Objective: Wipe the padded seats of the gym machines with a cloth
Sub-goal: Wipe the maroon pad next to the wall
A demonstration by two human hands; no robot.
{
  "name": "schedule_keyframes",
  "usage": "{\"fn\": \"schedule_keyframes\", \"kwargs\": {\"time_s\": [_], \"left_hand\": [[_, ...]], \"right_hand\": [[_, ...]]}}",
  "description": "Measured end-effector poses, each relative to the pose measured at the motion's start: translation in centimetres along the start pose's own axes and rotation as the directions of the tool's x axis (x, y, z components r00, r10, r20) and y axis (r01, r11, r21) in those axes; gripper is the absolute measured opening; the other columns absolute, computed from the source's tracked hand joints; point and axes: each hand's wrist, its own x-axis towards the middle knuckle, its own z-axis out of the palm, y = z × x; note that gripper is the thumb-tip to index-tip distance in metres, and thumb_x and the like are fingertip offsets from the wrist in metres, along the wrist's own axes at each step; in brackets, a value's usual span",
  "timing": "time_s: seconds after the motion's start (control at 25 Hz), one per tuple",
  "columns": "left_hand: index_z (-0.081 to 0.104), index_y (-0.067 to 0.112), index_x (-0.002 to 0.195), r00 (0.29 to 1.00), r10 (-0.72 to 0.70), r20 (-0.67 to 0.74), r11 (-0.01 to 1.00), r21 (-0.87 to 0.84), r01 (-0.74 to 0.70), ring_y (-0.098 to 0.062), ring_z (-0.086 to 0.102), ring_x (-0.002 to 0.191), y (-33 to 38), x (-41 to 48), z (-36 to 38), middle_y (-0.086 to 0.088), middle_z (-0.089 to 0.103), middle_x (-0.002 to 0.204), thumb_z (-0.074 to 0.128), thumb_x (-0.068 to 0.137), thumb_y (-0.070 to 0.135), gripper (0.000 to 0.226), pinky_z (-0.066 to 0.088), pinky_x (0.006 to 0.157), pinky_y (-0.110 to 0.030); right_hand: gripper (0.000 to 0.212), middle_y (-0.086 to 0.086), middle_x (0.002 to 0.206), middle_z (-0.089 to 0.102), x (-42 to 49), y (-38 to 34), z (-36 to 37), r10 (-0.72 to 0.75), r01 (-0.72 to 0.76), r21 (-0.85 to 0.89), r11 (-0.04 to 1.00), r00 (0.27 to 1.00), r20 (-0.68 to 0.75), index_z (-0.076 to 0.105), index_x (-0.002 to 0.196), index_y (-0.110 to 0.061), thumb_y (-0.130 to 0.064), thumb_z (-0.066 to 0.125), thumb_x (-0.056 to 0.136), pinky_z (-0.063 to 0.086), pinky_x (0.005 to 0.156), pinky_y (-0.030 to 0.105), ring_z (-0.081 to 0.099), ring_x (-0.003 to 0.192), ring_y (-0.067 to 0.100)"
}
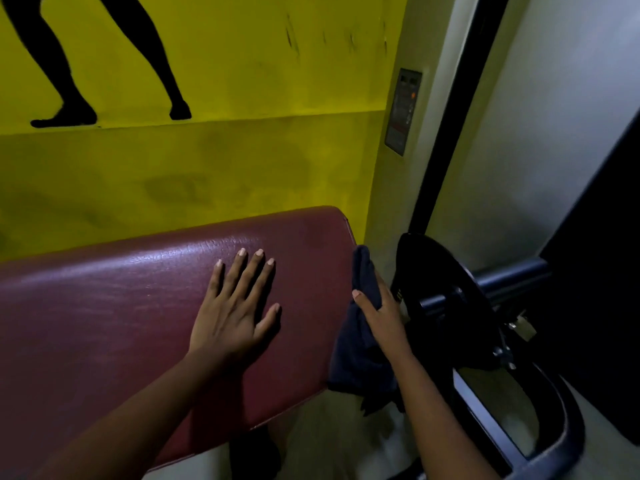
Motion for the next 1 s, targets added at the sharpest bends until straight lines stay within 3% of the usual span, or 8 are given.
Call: {"fn": "schedule_keyframes", "kwargs": {"time_s": [0.16, 0.32, 0.44, 0.68, 0.76, 0.84, 0.88, 1.0], "left_hand": [[0.020, 0.017, 0.150, 0.998, 0.052, -0.025, 0.999, 0.006, -0.052, -0.023, 0.006, 0.147, -0.7, 0.4, 0.3, -0.006, 0.018, 0.158, 0.025, 0.092, 0.056, 0.071, 0.001, 0.117, -0.045], [0.030, 0.015, 0.147, 0.987, 0.161, 0.013, 0.987, -0.013, -0.161, -0.025, 0.019, 0.144, -2.7, -1.8, 0.2, -0.007, 0.030, 0.154, 0.026, 0.092, 0.053, 0.067, 0.002, 0.116, -0.042], [0.034, 0.017, 0.145, 0.963, 0.267, 0.041, 0.963, 0.006, -0.268, -0.027, 0.024, 0.143, -7.1, -5.8, -0.3, -0.007, 0.035, 0.152, 0.016, 0.095, 0.052, 0.064, 0.006, 0.116, -0.043], [0.032, 0.018, 0.147, 0.957, 0.286, 0.039, 0.958, -0.006, -0.286, -0.025, 0.019, 0.144, -15.4, -13.2, -1.9, -0.005, 0.030, 0.154, 0.028, 0.093, 0.046, 0.061, 0.010, 0.117, -0.046], [0.030, 0.017, 0.147, 0.950, 0.310, 0.040, 0.951, 0.003, -0.311, -0.025, 0.018, 0.144, -16.9, -14.7, -2.1, -0.006, 0.030, 0.154, 0.028, 0.093, 0.044, 0.060, 0.010, 0.117, -0.047], [0.031, 0.016, 0.146, 0.946, 0.322, 0.049, 0.947, 0.007, -0.323, -0.026, 0.019, 0.144, -17.7, -15.5, -2.1, -0.008, 0.032, 0.153, 0.028, 0.093, 0.044, 0.061, 0.011, 0.116, -0.048], [0.031, 0.016, 0.147, 0.949, 0.313, 0.047, 0.950, 0.000, -0.313, -0.026, 0.019, 0.144, -17.7, -15.7, -2.0, -0.007, 0.031, 0.153, 0.028, 0.093, 0.044, 0.061, 0.011, 0.117, -0.048], [0.029, 0.017, 0.148, 0.957, 0.288, 0.019, 0.958, 0.006, -0.288, -0.026, 0.016, 0.145, -17.2, -15.9, -1.9, -0.006, 0.027, 0.155, 0.029, 0.093, 0.045, 0.061, 0.010, 0.117, -0.049]], "right_hand": [[0.062, 0.009, 0.139, 0.048, -4.6, 0.3, 2.3, 0.203, -0.179, 0.110, 0.978, 0.941, -0.271, 0.036, 0.141, -0.022, -0.042, 0.058, 0.088, 0.042, 0.101, 0.046, 0.048, 0.124, 0.029], [0.070, 0.015, 0.148, 0.030, -8.7, -2.7, 6.6, 0.370, -0.270, 0.265, 0.926, 0.793, -0.484, 0.014, 0.149, -0.023, -0.038, 0.053, 0.092, 0.039, 0.098, 0.042, 0.040, 0.128, 0.036], [0.075, 0.018, 0.153, 0.017, -12.1, -5.0, 11.5, 0.469, -0.334, 0.335, 0.881, 0.710, -0.526, 0.003, 0.150, -0.022, -0.039, 0.050, 0.093, 0.034, 0.101, 0.040, 0.030, 0.134, 0.037], [0.076, 0.022, 0.153, 0.012, -18.4, -8.2, 21.4, 0.510, -0.342, 0.390, 0.855, 0.690, -0.513, 0.004, 0.150, -0.019, -0.039, 0.051, 0.092, 0.025, 0.109, 0.040, 0.021, 0.139, 0.038], [0.078, 0.022, 0.152, 0.014, -21.2, -9.4, 25.7, 0.494, -0.337, 0.376, 0.863, 0.717, -0.491, 0.007, 0.149, -0.016, -0.044, 0.051, 0.091, 0.022, 0.110, 0.035, 0.022, 0.139, 0.037], [0.082, 0.016, 0.154, 0.016, -24.2, -9.7, 28.5, 0.423, -0.266, 0.369, 0.891, 0.784, -0.455, 0.007, 0.147, -0.023, -0.064, 0.043, 0.085, 0.025, 0.111, 0.031, 0.023, 0.140, 0.031], [0.079, 0.012, 0.154, 0.017, -24.5, -9.3, 28.2, 0.382, -0.210, 0.377, 0.902, 0.795, -0.471, 0.007, 0.145, -0.028, -0.065, 0.042, 0.085, 0.026, 0.109, 0.026, 0.024, 0.141, 0.028], [0.064, 0.008, 0.155, 0.017, -20.6, -7.3, 23.6, 0.371, -0.158, 0.393, 0.906, 0.741, -0.560, 0.009, 0.147, -0.022, -0.032, 0.047, 0.096, 0.022, 0.098, 0.012, 0.025, 0.141, 0.023]]}}
